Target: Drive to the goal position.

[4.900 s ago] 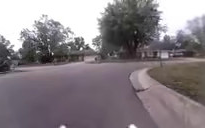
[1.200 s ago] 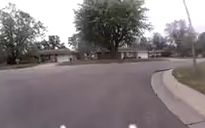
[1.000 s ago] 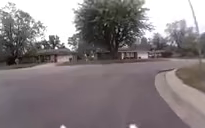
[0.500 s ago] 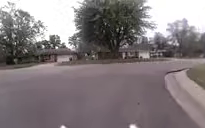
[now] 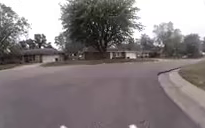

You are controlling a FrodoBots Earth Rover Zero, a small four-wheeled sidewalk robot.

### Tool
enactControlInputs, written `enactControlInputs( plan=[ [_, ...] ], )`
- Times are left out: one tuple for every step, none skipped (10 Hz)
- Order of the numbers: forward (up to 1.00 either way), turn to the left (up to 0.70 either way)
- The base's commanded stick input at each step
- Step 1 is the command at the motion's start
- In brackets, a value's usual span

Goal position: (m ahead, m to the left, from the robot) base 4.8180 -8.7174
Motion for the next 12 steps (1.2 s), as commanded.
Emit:
enactControlInputs(
  plan=[
    [1.0, -0.4],
    [1.0, -0.4],
    [1.0, -0.34],
    [1.0, 0.0],
    [1.0, 0.0],
    [1.0, 0.0],
    [1.0, 0.0],
    [1.0, 0.0],
    [1.0, 0.0],
    [1.0, -0.14],
    [1.0, -0.37],
    [1.0, -0.4]
  ],
)
